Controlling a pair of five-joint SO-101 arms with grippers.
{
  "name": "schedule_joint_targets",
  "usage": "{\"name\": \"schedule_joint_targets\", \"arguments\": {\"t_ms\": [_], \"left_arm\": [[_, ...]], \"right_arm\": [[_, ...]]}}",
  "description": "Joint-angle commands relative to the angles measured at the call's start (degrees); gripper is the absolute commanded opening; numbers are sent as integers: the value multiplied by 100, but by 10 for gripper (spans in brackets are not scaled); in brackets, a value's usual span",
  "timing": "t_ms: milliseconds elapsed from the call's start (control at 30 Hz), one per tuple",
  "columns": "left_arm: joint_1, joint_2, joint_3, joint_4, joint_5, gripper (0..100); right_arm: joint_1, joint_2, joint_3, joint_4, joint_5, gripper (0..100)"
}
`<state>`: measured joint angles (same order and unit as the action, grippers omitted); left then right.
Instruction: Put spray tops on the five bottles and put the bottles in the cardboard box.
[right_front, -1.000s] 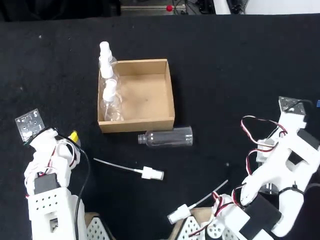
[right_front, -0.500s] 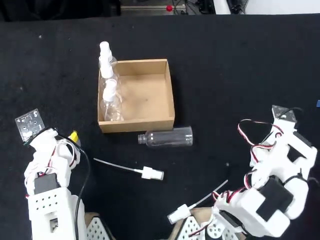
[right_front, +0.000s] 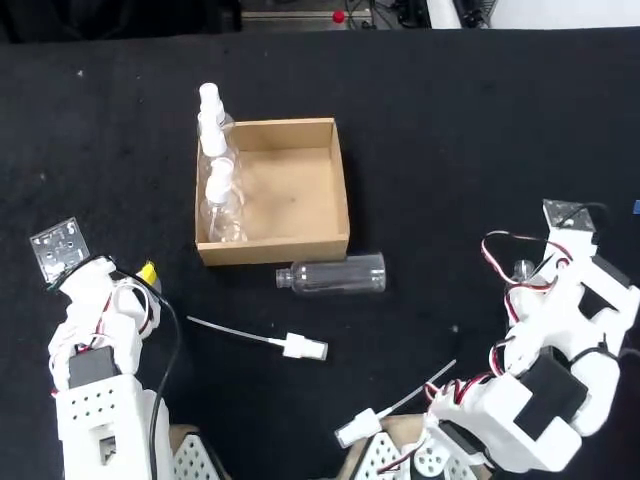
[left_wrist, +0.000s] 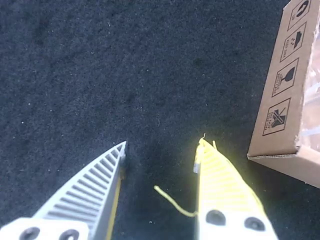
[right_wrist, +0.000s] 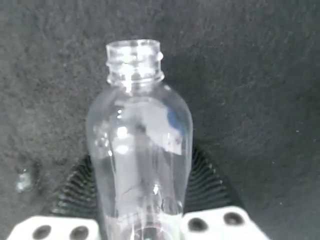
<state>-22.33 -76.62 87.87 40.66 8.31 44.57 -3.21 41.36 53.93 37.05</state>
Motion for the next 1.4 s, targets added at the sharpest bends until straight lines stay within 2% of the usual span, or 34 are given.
{"name": "schedule_joint_targets", "arguments": {"t_ms": [0,133,400,500,633,733,967,1067,1367], "left_arm": [[48,-70,-180,26,9,202],[48,-70,-224,114,-79,202],[48,-18,-1464,1442,-1125,202],[57,-18,-1859,1925,-1767,202],[57,-18,-2202,2488,-2989,202],[57,-18,-2396,2787,-3622,202],[66,-18,-3064,3349,-4149,202],[409,-18,-3248,3692,-4352,202],[2220,-62,-3292,4651,-4554,202]], "right_arm": [[-193,-505,-321,202,35,10],[-440,-1648,-242,941,-193,10],[-985,-4330,224,1442,-1055,11],[-1099,-5015,435,1521,-1257,11],[-1371,-5367,664,1635,-1266,11],[-1670,-5367,796,1591,-1424,11],[-2787,-5411,813,1591,-2558,11],[-3165,-5411,866,1512,-2690,11],[-3200,-5411,1068,1108,-2716,11]]}}
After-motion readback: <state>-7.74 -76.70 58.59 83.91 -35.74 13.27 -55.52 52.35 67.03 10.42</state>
